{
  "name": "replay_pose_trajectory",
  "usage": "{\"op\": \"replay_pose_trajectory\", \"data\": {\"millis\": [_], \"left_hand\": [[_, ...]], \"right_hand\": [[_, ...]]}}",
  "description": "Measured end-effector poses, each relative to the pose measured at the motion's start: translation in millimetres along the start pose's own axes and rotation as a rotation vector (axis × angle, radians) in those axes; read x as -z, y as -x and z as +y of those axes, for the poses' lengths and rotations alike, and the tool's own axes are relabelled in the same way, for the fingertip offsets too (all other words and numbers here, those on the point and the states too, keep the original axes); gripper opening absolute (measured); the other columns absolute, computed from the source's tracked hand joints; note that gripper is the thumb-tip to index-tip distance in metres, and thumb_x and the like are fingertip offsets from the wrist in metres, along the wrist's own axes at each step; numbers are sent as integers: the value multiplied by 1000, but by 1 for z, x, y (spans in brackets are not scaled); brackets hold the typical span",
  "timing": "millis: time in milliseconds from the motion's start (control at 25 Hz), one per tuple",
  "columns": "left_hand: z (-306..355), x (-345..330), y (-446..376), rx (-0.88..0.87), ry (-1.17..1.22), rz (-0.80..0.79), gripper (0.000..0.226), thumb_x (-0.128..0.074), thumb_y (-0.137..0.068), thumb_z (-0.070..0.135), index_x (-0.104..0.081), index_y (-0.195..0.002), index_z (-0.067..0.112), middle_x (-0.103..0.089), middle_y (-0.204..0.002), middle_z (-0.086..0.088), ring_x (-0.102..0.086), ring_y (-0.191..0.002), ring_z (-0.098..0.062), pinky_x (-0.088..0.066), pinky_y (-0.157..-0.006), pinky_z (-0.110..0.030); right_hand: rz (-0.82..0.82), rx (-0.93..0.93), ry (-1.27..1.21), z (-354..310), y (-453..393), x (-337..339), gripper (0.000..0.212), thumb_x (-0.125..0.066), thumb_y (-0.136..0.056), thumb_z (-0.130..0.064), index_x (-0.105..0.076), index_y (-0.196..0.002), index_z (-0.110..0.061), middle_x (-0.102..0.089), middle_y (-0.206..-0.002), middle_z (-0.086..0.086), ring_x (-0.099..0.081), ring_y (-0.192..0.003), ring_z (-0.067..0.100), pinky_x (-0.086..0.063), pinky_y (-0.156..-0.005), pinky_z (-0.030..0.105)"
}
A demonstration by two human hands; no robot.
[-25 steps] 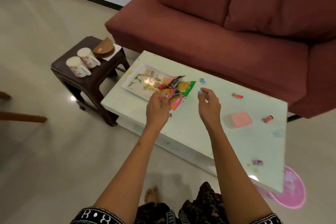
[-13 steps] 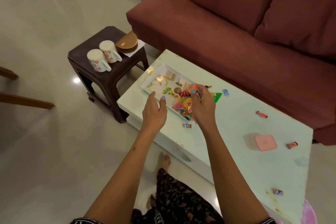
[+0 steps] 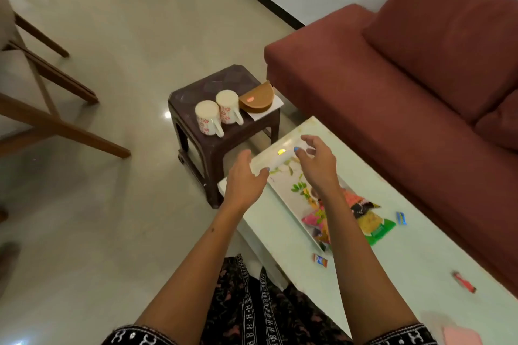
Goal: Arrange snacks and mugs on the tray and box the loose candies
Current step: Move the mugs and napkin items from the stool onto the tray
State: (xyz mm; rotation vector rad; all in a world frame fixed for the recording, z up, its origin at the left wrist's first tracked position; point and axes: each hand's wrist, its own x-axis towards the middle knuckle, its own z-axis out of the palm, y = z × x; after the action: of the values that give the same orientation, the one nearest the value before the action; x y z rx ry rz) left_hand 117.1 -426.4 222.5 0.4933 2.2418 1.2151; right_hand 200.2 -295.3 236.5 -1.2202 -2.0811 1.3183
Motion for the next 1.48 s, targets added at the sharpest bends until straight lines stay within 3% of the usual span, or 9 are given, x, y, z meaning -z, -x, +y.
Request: {"op": "replay_pose_trajectory", "data": {"millis": [120, 240, 400, 560, 720, 880, 1000, 1240, 1480], "left_hand": [[-10, 21, -37, 91, 18, 40, 56, -62, -80, 32, -39, -129, 19, -61, -119, -4, -57, -106, -25, -49, -92, -47], [-16, 40, -80, 136, -6, 53, 54, -63, -77, 30, -41, -126, 19, -63, -112, -5, -57, -106, -25, -49, -91, -45], [-20, 68, -152, 160, -51, 45, 49, -66, -74, 23, -46, -117, 15, -60, -108, -7, -60, -100, -29, -52, -84, -41], [-35, 92, -227, 198, -130, 27, 66, -70, -72, 16, -40, -130, 14, -50, -128, -15, -51, -114, -33, -46, -92, -41], [-56, 101, -279, 176, -262, -61, 78, -74, -68, 13, -33, -135, 16, -40, -134, -17, -40, -122, -35, -40, -99, -43], [-71, 99, -314, 172, -404, -207, 98, -80, -64, 17, -19, -141, 24, -25, -146, -16, -27, -133, -37, -33, -106, -48], [-83, 90, -325, 125, -442, -292, 102, -80, -64, 14, -15, -142, 29, -18, -150, -13, -23, -136, -37, -32, -107, -49], [-95, 83, -337, 84, -394, -265, 94, -80, -62, 11, -28, -139, 27, -31, -140, -11, -43, -121, -35, -44, -99, -47], [-91, 87, -329, 57, -359, -227, 90, -84, -52, 12, -39, -129, 25, -45, -124, -11, -52, -110, -31, -47, -90, -43]], "right_hand": [[-71, -9, 21, -11, -31, -33, 37, -61, -86, -22, -55, -122, -20, -56, -131, 1, -53, -117, 19, -47, -91, 33], [-113, 26, 97, -24, -66, -68, 42, -65, -83, -24, -55, -124, -20, -57, -129, 0, -52, -109, 13, -41, -86, 27], [-235, 25, 208, -42, -120, -120, 55, -71, -78, -25, -52, -129, -19, -56, -131, 4, -51, -121, 21, -42, -96, 32], [-343, 26, 370, -53, -177, -174, 64, -74, -75, -22, -48, -133, -18, -52, -136, 5, -46, -126, 22, -39, -100, 36], [-426, 29, 488, -52, -222, -220, 67, -70, -76, -12, -42, -136, -21, -45, -140, 11, -41, -129, 28, -40, -103, 43], [-485, 18, 751, -40, -250, -257, 77, -66, -77, -5, -30, -141, -29, -22, -151, 15, -26, -137, 35, -43, -101, 50], [-511, 59, 868, -30, -262, -274, 78, -68, -78, -11, -28, -141, -33, -12, -156, 13, -20, -139, 37, -45, -99, 53], [-495, 40, 855, -15, -279, -289, 73, -73, -76, -23, -36, -136, -37, -21, -153, 11, -27, -134, 40, -47, -93, 52], [-490, 66, 854, -20, -279, -273, 71, -77, -71, -30, -41, -132, -35, -38, -137, 10, -43, -121, 36, -50, -88, 47]]}}
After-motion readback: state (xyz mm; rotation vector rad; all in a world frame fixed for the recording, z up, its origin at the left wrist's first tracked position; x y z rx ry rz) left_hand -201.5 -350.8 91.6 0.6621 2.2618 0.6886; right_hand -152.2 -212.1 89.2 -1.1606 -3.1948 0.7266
